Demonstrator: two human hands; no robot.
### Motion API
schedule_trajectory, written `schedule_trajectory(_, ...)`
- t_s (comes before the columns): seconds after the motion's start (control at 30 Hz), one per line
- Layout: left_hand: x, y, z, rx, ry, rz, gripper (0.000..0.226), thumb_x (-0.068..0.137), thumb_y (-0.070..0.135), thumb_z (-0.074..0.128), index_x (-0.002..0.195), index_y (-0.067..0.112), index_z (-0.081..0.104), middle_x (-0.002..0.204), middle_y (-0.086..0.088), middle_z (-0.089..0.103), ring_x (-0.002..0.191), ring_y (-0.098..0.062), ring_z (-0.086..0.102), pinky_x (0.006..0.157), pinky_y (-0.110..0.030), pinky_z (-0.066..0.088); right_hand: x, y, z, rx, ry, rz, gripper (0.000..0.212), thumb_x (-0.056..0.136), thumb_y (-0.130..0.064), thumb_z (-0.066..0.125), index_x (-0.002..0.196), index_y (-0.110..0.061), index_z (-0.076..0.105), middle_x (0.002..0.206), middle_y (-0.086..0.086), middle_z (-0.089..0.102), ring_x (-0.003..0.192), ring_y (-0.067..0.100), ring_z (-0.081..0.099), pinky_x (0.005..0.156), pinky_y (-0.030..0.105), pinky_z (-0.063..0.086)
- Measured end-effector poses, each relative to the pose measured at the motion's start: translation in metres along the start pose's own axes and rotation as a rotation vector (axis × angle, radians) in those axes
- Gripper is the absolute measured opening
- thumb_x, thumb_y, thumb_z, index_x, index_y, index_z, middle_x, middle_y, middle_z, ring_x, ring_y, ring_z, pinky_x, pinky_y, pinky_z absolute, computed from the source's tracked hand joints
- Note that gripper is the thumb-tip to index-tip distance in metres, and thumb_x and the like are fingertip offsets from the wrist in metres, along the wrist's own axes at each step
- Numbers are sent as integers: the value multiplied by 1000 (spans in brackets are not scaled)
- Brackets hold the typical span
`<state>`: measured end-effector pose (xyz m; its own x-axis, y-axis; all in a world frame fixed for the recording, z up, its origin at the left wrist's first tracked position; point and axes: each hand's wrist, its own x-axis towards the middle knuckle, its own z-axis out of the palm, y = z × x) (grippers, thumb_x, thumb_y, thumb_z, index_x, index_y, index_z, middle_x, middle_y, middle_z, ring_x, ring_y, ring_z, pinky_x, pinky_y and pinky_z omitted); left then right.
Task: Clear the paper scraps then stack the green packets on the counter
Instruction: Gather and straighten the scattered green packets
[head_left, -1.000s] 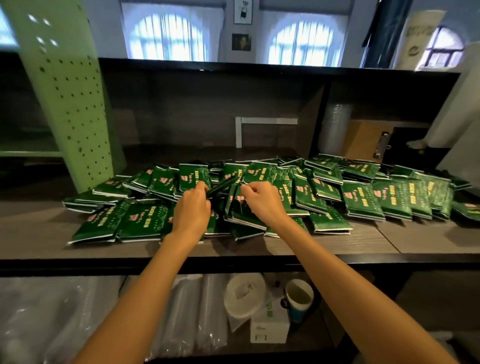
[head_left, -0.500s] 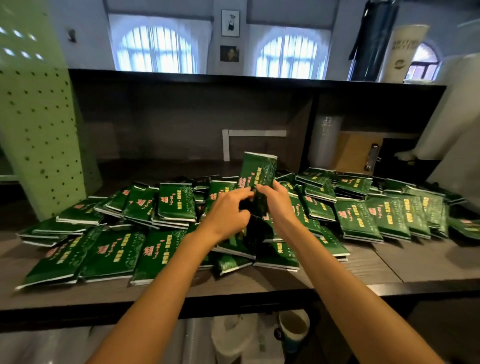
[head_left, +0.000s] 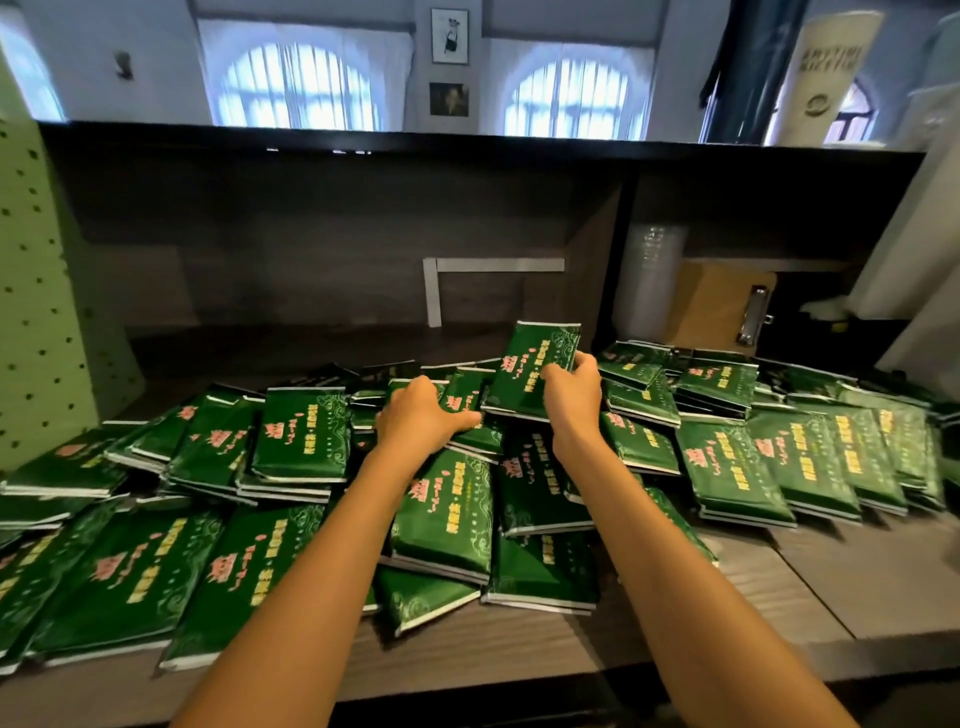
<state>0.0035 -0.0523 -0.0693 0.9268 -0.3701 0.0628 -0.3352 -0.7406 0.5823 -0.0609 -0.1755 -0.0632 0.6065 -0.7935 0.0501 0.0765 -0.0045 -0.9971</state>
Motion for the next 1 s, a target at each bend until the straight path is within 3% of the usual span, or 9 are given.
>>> schedule_trajectory(0.07, 3, -3, -3, -183, -13, -25, 34, 77, 35, 75, 77, 14, 48, 79, -2, 50, 87, -22, 48, 75, -31, 37, 1, -1, -2, 13, -45, 8, 53, 91, 4, 42, 138, -15, 29, 78, -5, 46, 67, 11, 43, 59, 29, 43)
schedule_trajectory(0.13, 7, -4, -8, -301, 65, -29, 24, 79, 26, 73, 79, 11, 55, 82, -7, 54, 81, -21, 49, 70, -29, 36, -1, -6, -5, 16, -59, -45, 64, 90, 8, 42, 143, -22, 22, 81, -6, 46, 66, 14, 43, 59, 31, 43)
schedule_trajectory(0.2, 8, -4, -14, -371, 187, -36, 19, 88, 26, 62, 93, 8, 60, 92, -10, 57, 85, -25, 53, 70, -29, 36, -7, -10, -6, -22, -86, -88, 57, 90, 9, 41, 138, -20, 33, 94, 4, 54, 73, 25, 55, 56, 38, 41)
schedule_trajectory(0.3, 6, -4, -18, -539, 286, -50, 19, 98, 28, 44, 105, 10, 47, 100, -8, 53, 80, -21, 51, 62, -30, 37, -14, -9, -5, -128, -106, -55, 33, 92, 7, 41, 119, -7, 53, 119, 17, 56, 115, 39, 48, 86, 46, 43)
schedule_trajectory(0.43, 1, -3, -19, -973, 198, -67, 12, 96, 15, 47, 107, 14, 43, 96, -1, 55, 73, -10, 51, 56, -24, 40, -12, -5, 0, -132, -151, -72, 21, 92, 2, 40, 97, -6, 60, 94, 2, 55, 84, 21, 50, 65, 31, 39)
schedule_trajectory(0.53, -5, 2, -18, -1046, 73, -23, 21, 91, 6, 56, 109, 11, 47, 96, 0, 60, 78, -9, 58, 54, -20, 49, -12, -4, 3, -95, -229, -38, 24, 95, -16, 45, 103, -5, 65, 93, -7, 55, 94, 10, 47, 80, 28, 30)
schedule_trajectory(0.67, -10, 6, -11, -1014, 40, 63, 28, 85, 2, 64, 108, 7, 48, 93, -3, 63, 79, -11, 62, 49, -16, 53, -10, -1, 6, -41, -322, -33, 37, 96, -33, 47, 120, -8, 61, 105, -8, 58, 98, 5, 50, 86, 24, 32)
schedule_trajectory(0.77, -11, 5, -7, -883, 32, 96, 26, 83, 6, 68, 104, 7, 53, 89, -4, 63, 76, -12, 63, 50, -19, 54, -10, 3, 9, -91, -305, -90, 39, 91, -28, 57, 109, 6, 59, 94, 11, 59, 86, 12, 50, 75, 27, 39)
schedule_trajectory(1.0, -1, -16, -19, -89, 332, 57, 22, 96, 26, 49, 96, 9, 62, 95, -8, 63, 83, -22, 55, 69, -33, 41, -1, 7, 4, -86, -155, -65, 24, 91, -16, 57, 110, -1, 57, 112, 16, 63, 90, 21, 58, 71, 27, 45)
